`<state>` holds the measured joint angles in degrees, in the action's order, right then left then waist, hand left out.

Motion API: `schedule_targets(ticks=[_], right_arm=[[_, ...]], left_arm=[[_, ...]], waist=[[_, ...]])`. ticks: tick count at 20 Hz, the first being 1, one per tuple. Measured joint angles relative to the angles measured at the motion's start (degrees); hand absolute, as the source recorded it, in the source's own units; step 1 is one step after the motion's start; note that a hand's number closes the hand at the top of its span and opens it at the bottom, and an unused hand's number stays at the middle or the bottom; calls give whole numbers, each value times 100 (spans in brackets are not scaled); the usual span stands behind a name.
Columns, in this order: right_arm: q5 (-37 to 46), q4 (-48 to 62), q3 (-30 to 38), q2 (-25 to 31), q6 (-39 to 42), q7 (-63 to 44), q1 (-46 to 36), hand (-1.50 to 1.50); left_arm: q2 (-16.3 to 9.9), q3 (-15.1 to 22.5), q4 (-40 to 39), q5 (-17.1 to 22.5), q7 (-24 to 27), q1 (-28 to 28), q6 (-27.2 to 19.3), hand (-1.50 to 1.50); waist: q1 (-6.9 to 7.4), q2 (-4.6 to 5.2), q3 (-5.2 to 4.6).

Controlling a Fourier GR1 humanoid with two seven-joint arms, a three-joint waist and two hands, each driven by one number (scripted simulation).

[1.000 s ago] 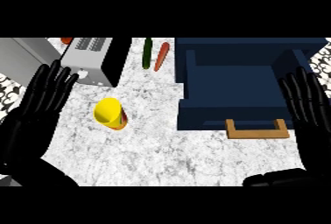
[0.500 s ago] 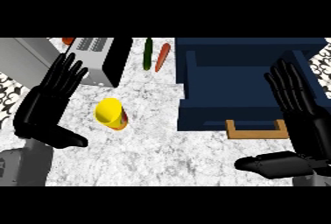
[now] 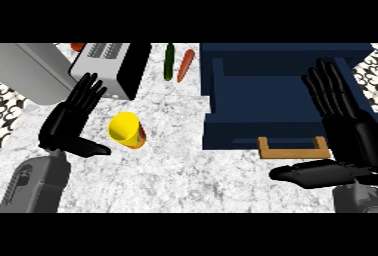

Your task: Pick up the cup, place it into the drawer and close the drawer

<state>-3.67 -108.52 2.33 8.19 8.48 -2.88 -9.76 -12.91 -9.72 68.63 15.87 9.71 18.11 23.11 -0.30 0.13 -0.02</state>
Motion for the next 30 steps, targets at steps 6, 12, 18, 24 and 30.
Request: schedule_targets(ticks=[6, 12, 18, 24, 30], right_arm=[[-78, 201, 188, 89, 24, -109, -357, -150], [-85, 253, 201, 63, -20, -222, -559, -150], [-274, 225, 374, 216, 131, -323, -631, -150], [-266, 251, 377, 204, 189, -200, -538, -150], [-295, 23, 335, 194, 138, -454, -583, -150]], left_arm=[[-65, -24, -1345, -577, 905, 242, -26, -150], [-224, -94, -2962, -1063, 2092, 559, 54, -150], [-323, -155, -4465, -1468, 3015, 1103, -75, -150], [-321, -197, -5383, -1706, 3641, 1391, -348, -150], [-276, -233, -5750, -1792, 3991, 1501, -474, -150]], waist=[[-9, 4, -1], [-37, 12, -5], [-73, 24, -8], [-117, 44, -12], [-165, 61, -20]])
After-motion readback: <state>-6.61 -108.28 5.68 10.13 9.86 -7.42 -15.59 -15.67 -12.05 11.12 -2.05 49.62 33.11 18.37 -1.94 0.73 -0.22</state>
